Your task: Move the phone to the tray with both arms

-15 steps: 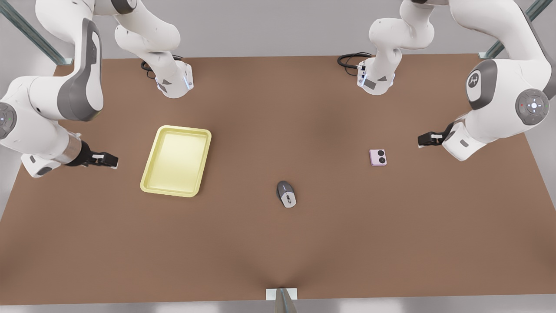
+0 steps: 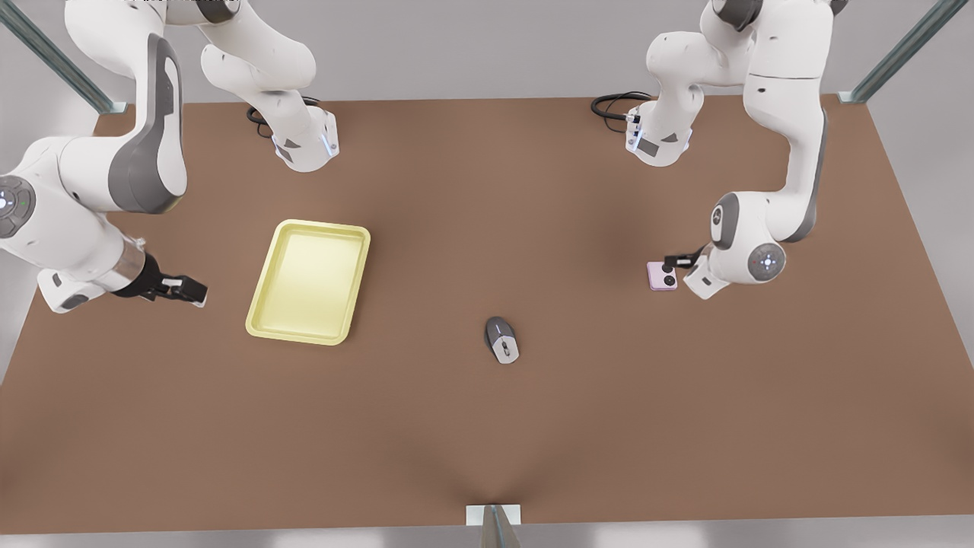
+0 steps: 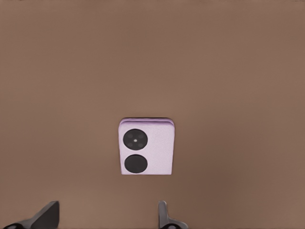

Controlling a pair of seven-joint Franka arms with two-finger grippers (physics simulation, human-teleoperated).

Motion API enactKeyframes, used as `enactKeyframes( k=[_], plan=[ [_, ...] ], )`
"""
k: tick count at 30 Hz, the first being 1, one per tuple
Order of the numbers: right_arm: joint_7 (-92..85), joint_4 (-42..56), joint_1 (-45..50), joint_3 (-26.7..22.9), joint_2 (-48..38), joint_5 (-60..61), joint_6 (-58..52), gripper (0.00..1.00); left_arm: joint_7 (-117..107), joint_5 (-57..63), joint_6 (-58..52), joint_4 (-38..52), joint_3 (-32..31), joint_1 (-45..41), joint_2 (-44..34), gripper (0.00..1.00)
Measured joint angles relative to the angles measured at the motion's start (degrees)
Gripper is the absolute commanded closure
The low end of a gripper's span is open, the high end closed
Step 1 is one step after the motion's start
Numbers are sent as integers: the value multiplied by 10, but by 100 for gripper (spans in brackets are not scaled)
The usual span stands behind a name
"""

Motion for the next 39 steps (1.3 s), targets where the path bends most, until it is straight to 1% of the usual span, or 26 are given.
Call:
enactKeyframes(
  k=[4,10,15,24,37,38,39],
  plan=[
    [5,9,0,0,8,-1,3,0,-9,-17,65,-12,0,-20,21,0],
    [11,8,0,-1,8,-1,1,0,-19,-28,113,-13,0,-27,40,0],
    [14,9,-2,-2,10,-1,0,0,-24,-30,127,-14,0,-32,56,0],
    [18,10,-3,-2,12,1,2,0,-29,-30,138,-34,0,-34,60,0],
    [21,11,-5,-2,14,3,4,0,-33,-31,151,-34,-1,-38,88,0],
    [21,11,-5,-2,13,3,4,0,-33,-31,152,-34,-1,-38,88,13],
    [21,11,-5,-2,13,3,4,0,-34,-30,153,-34,-1,-38,88,24]
  ],
)
